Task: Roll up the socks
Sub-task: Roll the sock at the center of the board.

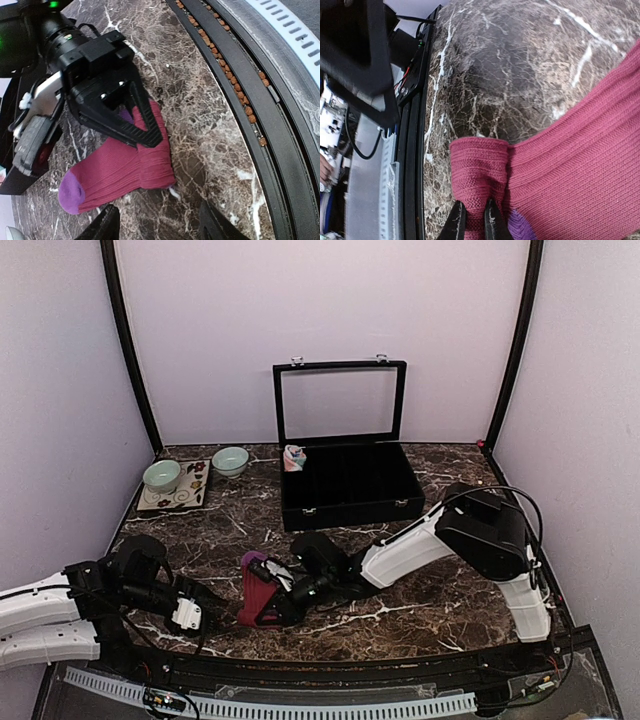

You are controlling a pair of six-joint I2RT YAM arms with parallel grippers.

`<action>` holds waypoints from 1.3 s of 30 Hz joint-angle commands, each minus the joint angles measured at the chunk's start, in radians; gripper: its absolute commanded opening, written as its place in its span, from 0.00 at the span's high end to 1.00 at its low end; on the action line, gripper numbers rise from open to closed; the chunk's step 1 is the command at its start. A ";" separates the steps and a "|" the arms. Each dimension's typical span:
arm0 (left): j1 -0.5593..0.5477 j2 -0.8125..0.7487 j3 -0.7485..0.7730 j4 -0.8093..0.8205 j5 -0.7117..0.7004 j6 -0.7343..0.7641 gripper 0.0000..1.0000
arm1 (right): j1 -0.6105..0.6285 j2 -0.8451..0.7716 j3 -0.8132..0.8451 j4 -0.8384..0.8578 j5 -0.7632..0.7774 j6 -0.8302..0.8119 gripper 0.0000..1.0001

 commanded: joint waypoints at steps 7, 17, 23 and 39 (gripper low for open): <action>-0.159 0.245 -0.029 0.346 -0.125 0.007 0.65 | -0.012 0.164 -0.027 -0.305 0.104 0.156 0.98; -0.218 0.371 -0.082 0.515 -0.206 0.031 0.66 | -0.015 0.161 -0.072 -0.266 0.134 0.239 0.97; -0.220 0.445 -0.055 0.520 -0.256 0.009 0.66 | -0.015 0.162 -0.073 -0.231 0.132 0.260 0.97; -0.228 0.568 -0.004 0.363 -0.277 0.004 1.00 | -0.016 0.090 -0.094 -0.156 0.163 0.289 0.82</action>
